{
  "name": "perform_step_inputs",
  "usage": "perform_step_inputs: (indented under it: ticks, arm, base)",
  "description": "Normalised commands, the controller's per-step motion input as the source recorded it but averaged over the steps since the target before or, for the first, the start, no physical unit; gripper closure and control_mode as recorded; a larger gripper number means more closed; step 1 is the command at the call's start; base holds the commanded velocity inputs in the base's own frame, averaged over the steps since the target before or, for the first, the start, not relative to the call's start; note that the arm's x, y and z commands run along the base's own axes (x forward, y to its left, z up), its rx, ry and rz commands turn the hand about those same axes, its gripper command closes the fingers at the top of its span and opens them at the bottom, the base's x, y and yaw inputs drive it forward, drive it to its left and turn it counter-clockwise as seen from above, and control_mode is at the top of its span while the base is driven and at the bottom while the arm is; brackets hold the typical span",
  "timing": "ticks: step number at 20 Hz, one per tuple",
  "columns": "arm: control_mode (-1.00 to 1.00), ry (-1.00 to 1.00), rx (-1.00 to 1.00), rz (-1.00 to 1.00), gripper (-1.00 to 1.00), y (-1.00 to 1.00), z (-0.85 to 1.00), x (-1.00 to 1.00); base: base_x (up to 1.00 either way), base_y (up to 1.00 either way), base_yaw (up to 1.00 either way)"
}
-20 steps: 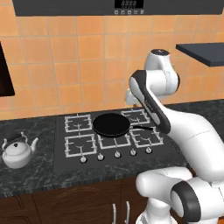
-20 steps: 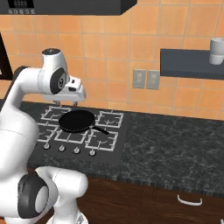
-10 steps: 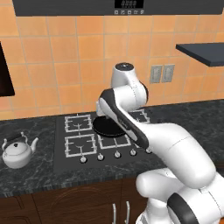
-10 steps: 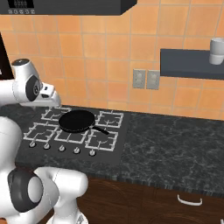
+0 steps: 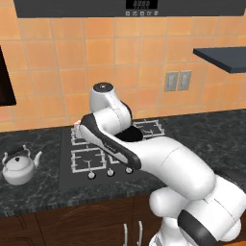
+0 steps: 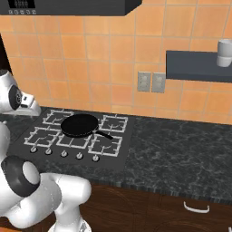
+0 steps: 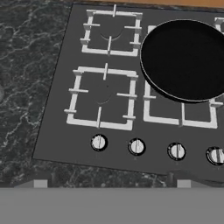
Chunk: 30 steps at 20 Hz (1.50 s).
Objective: Pick the kettle from the counter and place it on a stove burner. Then turn the burner on.
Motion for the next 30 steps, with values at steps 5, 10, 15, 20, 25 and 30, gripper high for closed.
perform_step_inputs:
  ticks: [5,10,15,20,25,30]
  arm:
    - [-1.00,0.05,0.11,0.00,-1.00,1.00,0.00,-0.01]
    - [-1.00,0.01,0.10,-0.01,-1.00,1.00,-0.06,0.00]
    - [-1.00,0.04,0.11,-0.05,-1.00,1.00,-0.30,0.10]
    - [-1.00,0.04,0.05,-0.11,-1.00,0.98,0.13,0.18]
    - [-1.00,0.07,-0.04,-0.01,-1.00,0.45,0.01,0.18]
    - [-1.00,0.01,0.00,-0.02,-1.00,0.59,-0.03,0.53]
  base:
    - [0.00,0.00,0.00]
    - [0.00,0.00,0.00]
    - [0.00,0.00,0.00]
    - [0.00,0.00,0.00]
    - [0.00,0.00,0.00]
    - [0.00,0.00,0.00]
